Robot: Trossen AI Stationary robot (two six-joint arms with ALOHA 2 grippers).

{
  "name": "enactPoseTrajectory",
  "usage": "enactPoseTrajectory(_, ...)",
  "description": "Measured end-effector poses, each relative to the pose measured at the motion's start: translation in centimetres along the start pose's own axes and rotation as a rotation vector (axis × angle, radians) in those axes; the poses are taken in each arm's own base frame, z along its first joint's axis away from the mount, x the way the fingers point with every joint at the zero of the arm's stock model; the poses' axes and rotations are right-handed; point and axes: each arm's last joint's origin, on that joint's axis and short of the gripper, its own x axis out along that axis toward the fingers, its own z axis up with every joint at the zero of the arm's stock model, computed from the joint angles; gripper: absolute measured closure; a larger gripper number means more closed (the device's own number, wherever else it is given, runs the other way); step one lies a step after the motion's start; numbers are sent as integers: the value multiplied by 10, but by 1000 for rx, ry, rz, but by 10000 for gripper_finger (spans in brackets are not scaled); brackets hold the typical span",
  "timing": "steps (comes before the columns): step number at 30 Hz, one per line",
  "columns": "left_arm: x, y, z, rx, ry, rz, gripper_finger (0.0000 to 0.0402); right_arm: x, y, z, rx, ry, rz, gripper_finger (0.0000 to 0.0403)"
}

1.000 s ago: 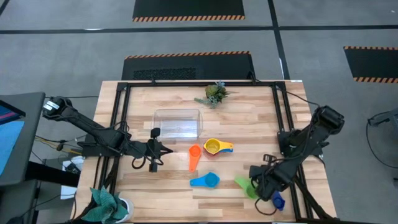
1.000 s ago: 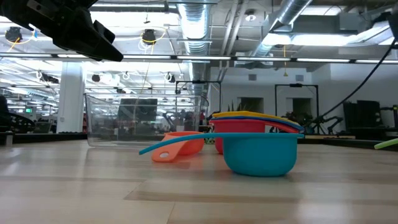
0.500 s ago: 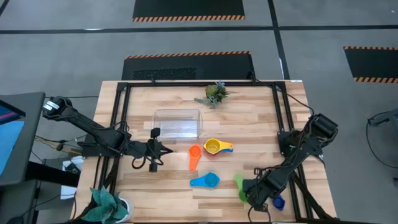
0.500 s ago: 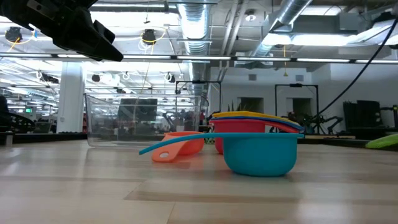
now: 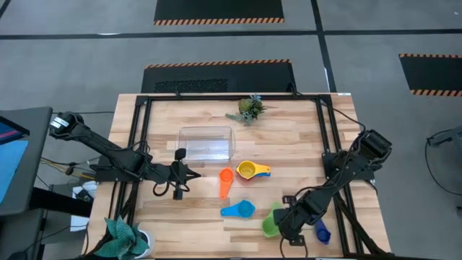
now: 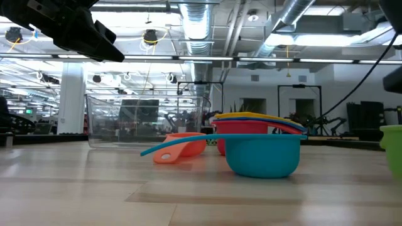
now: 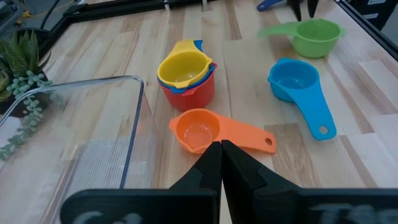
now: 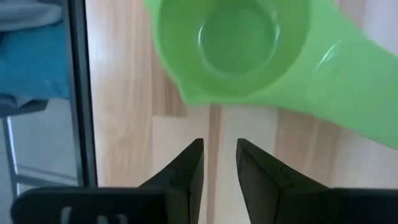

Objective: Nest measuring cups in basket
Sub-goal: Stack the green measuring cup on top of the yellow measuring cup

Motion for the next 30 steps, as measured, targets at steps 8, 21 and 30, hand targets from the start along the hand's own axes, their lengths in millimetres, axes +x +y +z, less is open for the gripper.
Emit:
enactPoseTrajectory(8,0,0,0,0,0,0,401,-4,-7,4,-78,14,-21,285)
enactPoseTrajectory(21,0,0,0,30,-1,7,401,-52,-7,33,-283,-244,-21,285)
enactPoseTrajectory(30,0,0,0,28,-4,8,401,-31,-26,45,-336,-185,-92,284)
